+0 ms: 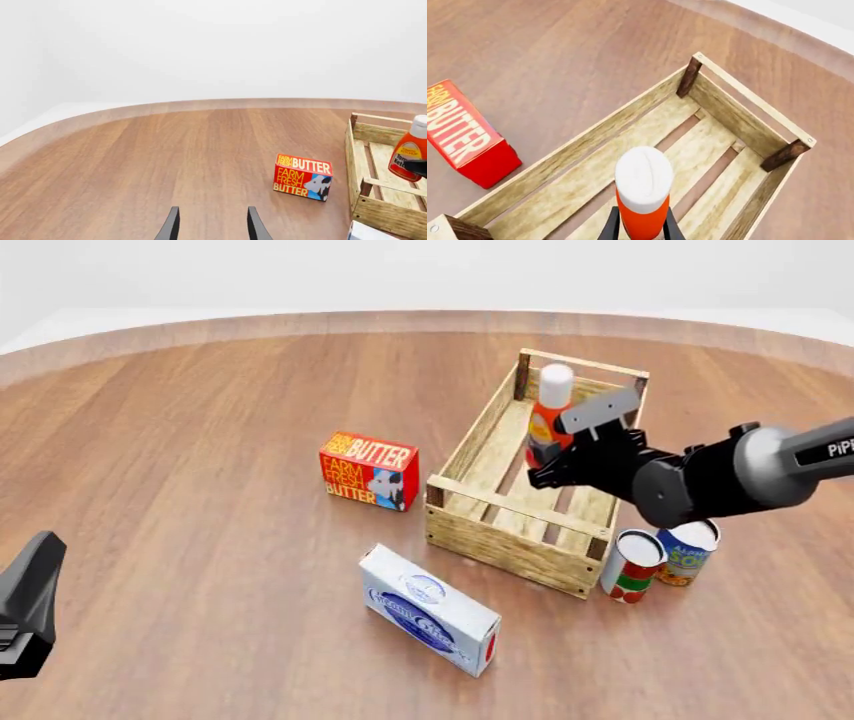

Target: Pick up the ketchup, and put it in the wooden tray.

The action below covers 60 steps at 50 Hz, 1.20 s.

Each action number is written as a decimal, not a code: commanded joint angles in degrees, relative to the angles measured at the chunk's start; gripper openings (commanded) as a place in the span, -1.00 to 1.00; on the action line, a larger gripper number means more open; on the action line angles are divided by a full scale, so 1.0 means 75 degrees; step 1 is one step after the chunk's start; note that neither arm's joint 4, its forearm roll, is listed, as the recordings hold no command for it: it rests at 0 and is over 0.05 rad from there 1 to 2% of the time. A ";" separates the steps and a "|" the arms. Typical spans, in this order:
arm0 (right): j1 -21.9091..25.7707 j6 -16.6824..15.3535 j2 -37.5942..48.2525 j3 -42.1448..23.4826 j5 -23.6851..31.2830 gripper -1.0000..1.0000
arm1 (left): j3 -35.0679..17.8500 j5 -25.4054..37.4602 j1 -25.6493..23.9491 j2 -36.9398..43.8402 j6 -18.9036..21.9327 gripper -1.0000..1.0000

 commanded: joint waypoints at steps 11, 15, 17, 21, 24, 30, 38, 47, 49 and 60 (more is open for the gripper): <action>-0.0021 0.0160 0.0321 -0.0054 -0.0140 -1.00 | 0.0000 0.0000 0.0000 0.0000 0.0000 1.00; -0.0020 0.0169 0.0377 -0.0070 -0.0151 -1.00 | 0.0000 0.0000 0.0000 0.0000 0.0000 1.00; -0.0021 0.0163 0.0399 -0.0079 -0.0148 -1.00 | 0.0000 0.0000 0.0000 0.0000 0.0000 1.00; -0.0019 0.0166 0.0443 -0.0090 -0.0156 -1.00 | 0.0000 0.0000 0.0000 0.0000 0.0000 1.00; -0.0018 0.0169 0.0464 -0.0094 -0.0158 -1.00 | 0.0000 0.0000 0.0000 0.0000 0.0000 1.00; -0.0039 0.0177 0.0507 -0.0081 -0.0187 -1.00 | 0.0000 0.0000 0.0000 0.0000 0.0000 1.00; -0.0049 0.0183 0.0601 -0.0089 -0.0228 -1.00 | 0.0000 0.0000 0.0000 0.0000 0.0000 1.00; -0.0059 0.0184 0.0662 -0.0088 -0.0258 -1.00 | 0.0000 0.0000 0.0000 0.0000 0.0000 1.00; -0.0052 0.0183 0.0683 -0.0101 -0.0250 -1.00 | 0.0000 0.0000 0.0000 0.0000 0.0000 1.00; -0.0051 0.0229 0.0732 -0.0114 -0.0259 -1.00 | 0.0000 0.0000 0.0000 0.0000 0.0000 1.00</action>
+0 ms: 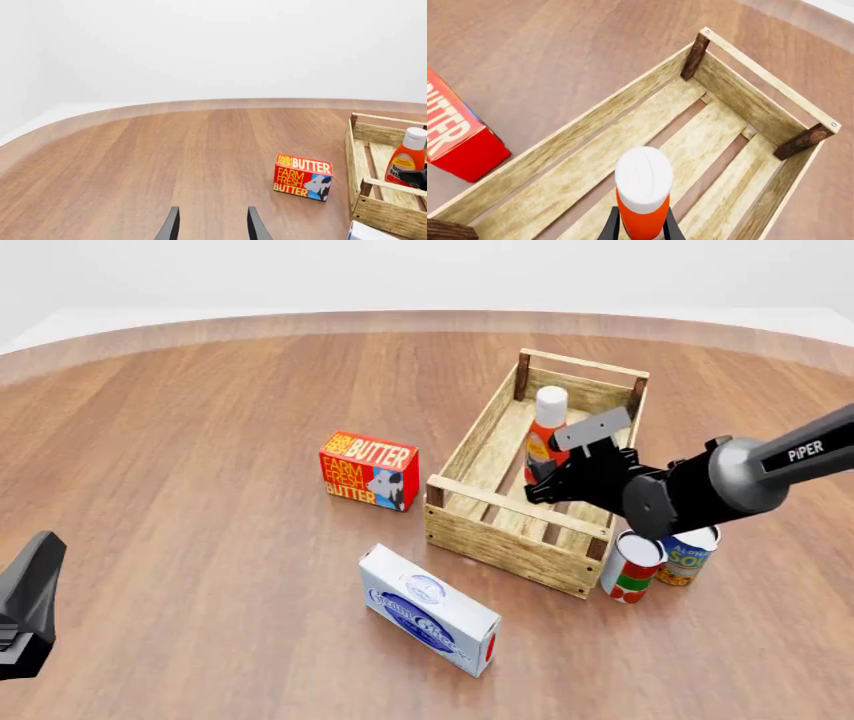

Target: Pick up the ketchup, and put it in the wooden tray.

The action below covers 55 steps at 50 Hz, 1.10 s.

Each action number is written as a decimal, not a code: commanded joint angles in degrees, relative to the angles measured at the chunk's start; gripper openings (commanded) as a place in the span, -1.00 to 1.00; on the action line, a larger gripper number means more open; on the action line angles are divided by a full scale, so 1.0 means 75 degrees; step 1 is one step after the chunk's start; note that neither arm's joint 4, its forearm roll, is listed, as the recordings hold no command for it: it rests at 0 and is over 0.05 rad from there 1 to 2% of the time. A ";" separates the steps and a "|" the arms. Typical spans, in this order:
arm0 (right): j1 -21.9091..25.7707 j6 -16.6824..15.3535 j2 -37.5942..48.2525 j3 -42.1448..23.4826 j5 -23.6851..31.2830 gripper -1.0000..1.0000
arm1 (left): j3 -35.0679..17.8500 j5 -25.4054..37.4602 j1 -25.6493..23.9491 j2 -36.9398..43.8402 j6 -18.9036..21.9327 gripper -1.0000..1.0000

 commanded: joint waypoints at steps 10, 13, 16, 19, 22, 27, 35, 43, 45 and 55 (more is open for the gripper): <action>-0.0002 0.0143 0.0034 -0.0039 -0.0021 1.00 | 0.0000 0.0000 0.0000 0.0000 0.0000 1.00; -0.0008 0.0135 0.0016 -0.0035 -0.0011 1.00 | 0.0000 0.0000 0.0000 0.0000 0.0000 1.00; 0.0004 0.0095 -0.0008 -0.0027 -0.0025 1.00 | 0.0000 0.0000 0.0000 0.0000 0.0000 1.00; 0.0015 0.0105 -0.0033 -0.0017 -0.0030 1.00 | 0.0000 0.0000 0.0000 0.0000 0.0000 1.00; 0.0004 0.0088 -0.0074 0.0010 -0.0050 1.00 | 0.0000 0.0000 0.0000 0.0000 0.0000 1.00; -0.0021 0.0066 -0.0164 0.0059 -0.0076 1.00 | 0.0000 0.0000 0.0000 0.0000 0.0000 1.00; -0.0090 -0.0034 -0.0371 0.0166 -0.0136 1.00 | 0.0000 0.0000 0.0000 0.0000 0.0000 1.00; -0.0115 -0.0154 -0.0737 0.0342 -0.0315 1.00 | 0.0000 0.0000 0.0000 0.0000 0.0000 1.00; -0.0142 -0.0230 -0.0840 0.0420 -0.0389 1.00 | 0.0000 0.0000 0.0000 0.0000 0.0000 1.00; -0.0143 -0.0267 -0.1152 0.0583 -0.0515 1.00 | 0.0000 0.0000 0.0000 0.0000 0.0000 1.00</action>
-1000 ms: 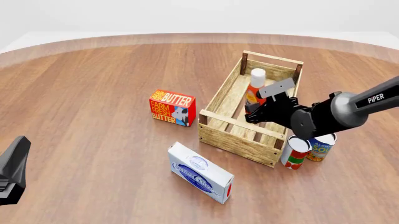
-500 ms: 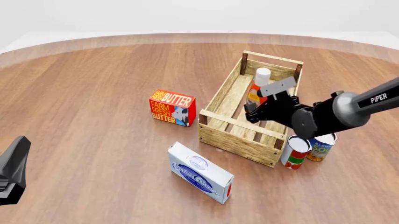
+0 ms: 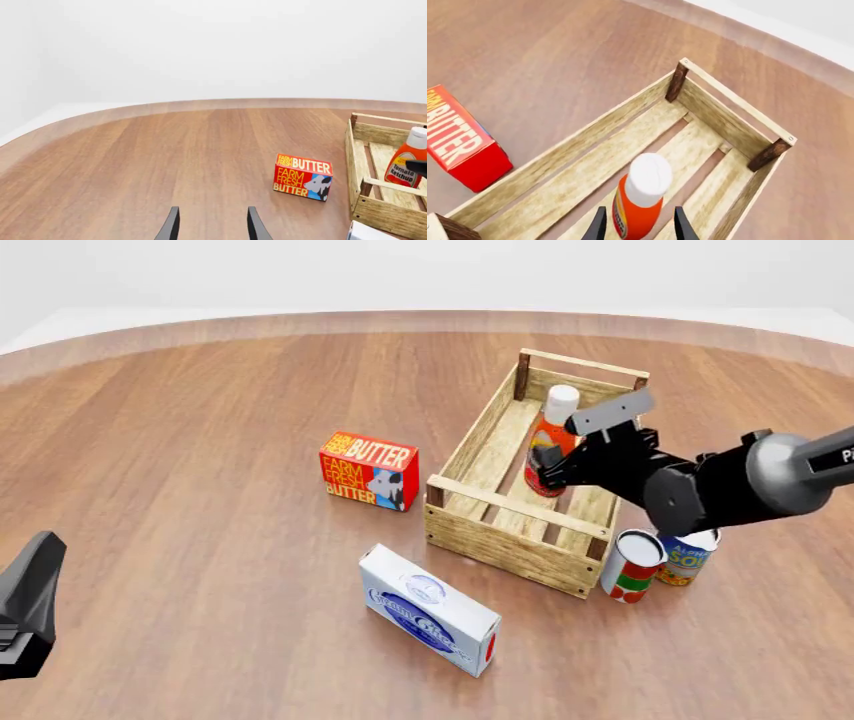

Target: Pick up the ketchup, and put it in the wooden tray.

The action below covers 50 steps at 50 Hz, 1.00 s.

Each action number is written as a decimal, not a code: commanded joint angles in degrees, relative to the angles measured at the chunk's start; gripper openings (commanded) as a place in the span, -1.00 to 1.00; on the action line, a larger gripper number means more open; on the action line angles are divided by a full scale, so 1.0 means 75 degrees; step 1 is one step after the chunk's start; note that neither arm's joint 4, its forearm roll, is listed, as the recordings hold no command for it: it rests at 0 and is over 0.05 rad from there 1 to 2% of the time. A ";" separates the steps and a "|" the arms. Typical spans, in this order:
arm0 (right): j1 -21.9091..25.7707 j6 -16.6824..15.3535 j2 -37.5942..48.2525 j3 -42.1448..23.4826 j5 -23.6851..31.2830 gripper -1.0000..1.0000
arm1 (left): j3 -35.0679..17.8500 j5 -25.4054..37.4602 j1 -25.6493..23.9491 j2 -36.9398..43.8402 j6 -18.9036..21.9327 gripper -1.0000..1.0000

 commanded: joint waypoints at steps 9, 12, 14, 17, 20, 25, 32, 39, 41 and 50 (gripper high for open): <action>0.0090 -0.0044 -0.0679 0.0303 -0.0181 1.00 | 0.0000 0.0000 0.0000 0.0000 0.0000 1.00; 0.0132 -0.0038 -0.0840 0.0365 -0.0171 1.00 | 0.0000 0.0000 0.0000 0.0000 0.0000 1.00; 0.0145 -0.0040 -0.0969 0.0425 -0.0172 1.00 | 0.0000 0.0000 0.0000 0.0000 0.0000 1.00; 0.0166 -0.0043 -0.1057 0.0455 -0.0154 1.00 | 0.0000 0.0000 0.0000 0.0000 0.0000 1.00; 0.0184 -0.0050 -0.1164 0.0496 -0.0132 1.00 | 0.0000 0.0000 0.0000 0.0000 0.0000 1.00; 0.0214 -0.0098 -0.1344 0.0655 -0.0171 1.00 | 0.0000 0.0000 0.0000 0.0000 0.0000 1.00; 0.0168 -0.0036 -0.1549 0.1095 -0.0394 1.00 | 0.0000 0.0000 0.0000 0.0000 0.0000 1.00; 0.0147 -0.0053 -0.1906 0.1669 -0.0651 1.00 | 0.0000 0.0000 0.0000 0.0000 0.0000 1.00; 0.0165 -0.0068 -0.1998 0.1781 -0.0676 1.00 | 0.0000 0.0000 0.0000 0.0000 0.0000 1.00; 0.0370 -0.0259 -0.2578 0.2207 -0.0646 1.00 | 0.0000 0.0000 0.0000 0.0000 0.0000 1.00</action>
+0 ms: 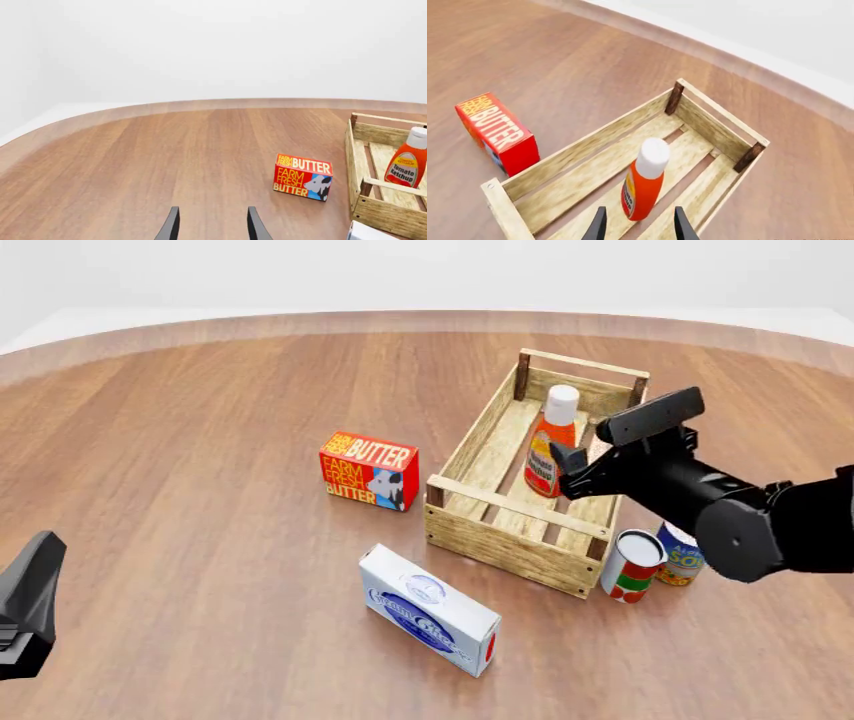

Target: Pick up the ketchup, and put it in the wooden tray.

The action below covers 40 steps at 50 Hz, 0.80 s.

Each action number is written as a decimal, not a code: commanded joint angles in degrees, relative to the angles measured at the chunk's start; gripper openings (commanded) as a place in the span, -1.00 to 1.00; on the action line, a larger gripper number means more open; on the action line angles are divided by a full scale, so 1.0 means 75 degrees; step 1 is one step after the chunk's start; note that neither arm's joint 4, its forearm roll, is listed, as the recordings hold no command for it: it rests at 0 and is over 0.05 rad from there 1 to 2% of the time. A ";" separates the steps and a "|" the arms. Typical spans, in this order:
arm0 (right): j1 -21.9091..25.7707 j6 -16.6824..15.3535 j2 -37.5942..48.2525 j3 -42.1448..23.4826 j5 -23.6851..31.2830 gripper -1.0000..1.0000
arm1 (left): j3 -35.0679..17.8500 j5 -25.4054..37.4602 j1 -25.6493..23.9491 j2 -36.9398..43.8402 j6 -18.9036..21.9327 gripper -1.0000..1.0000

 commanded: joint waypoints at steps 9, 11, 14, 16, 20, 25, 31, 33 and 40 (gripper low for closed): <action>0.0176 -0.0233 -0.1510 0.1006 0.0149 1.00 | 0.0000 0.0000 0.0000 0.0000 0.0000 1.00; 0.0161 -0.0245 -0.1624 0.1091 0.0166 1.00 | 0.0000 0.0000 0.0000 0.0000 0.0000 1.00; 0.0103 -0.0234 -0.1930 0.1313 0.0203 1.00 | 0.0000 0.0000 0.0000 0.0000 0.0000 1.00; 0.0080 -0.0196 -0.2132 0.1446 0.0248 1.00 | 0.0000 0.0000 0.0000 0.0000 0.0000 1.00; 0.0097 -0.0169 -0.2625 0.1699 0.0432 1.00 | 0.0000 0.0000 0.0000 0.0000 0.0000 1.00; 0.0071 -0.0127 -0.3027 0.1960 0.0542 1.00 | 0.0000 0.0000 0.0000 0.0000 0.0000 1.00; 0.0058 -0.0093 -0.3150 0.2191 0.0462 1.00 | 0.0000 0.0000 0.0000 0.0000 0.0000 1.00; 0.0034 -0.0080 -0.3273 0.2348 0.0428 1.00 | 0.0000 0.0000 0.0000 0.0000 0.0000 1.00; -0.0198 -0.0018 -0.3836 0.2876 0.0481 1.00 | 0.0000 0.0000 0.0000 0.0000 0.0000 1.00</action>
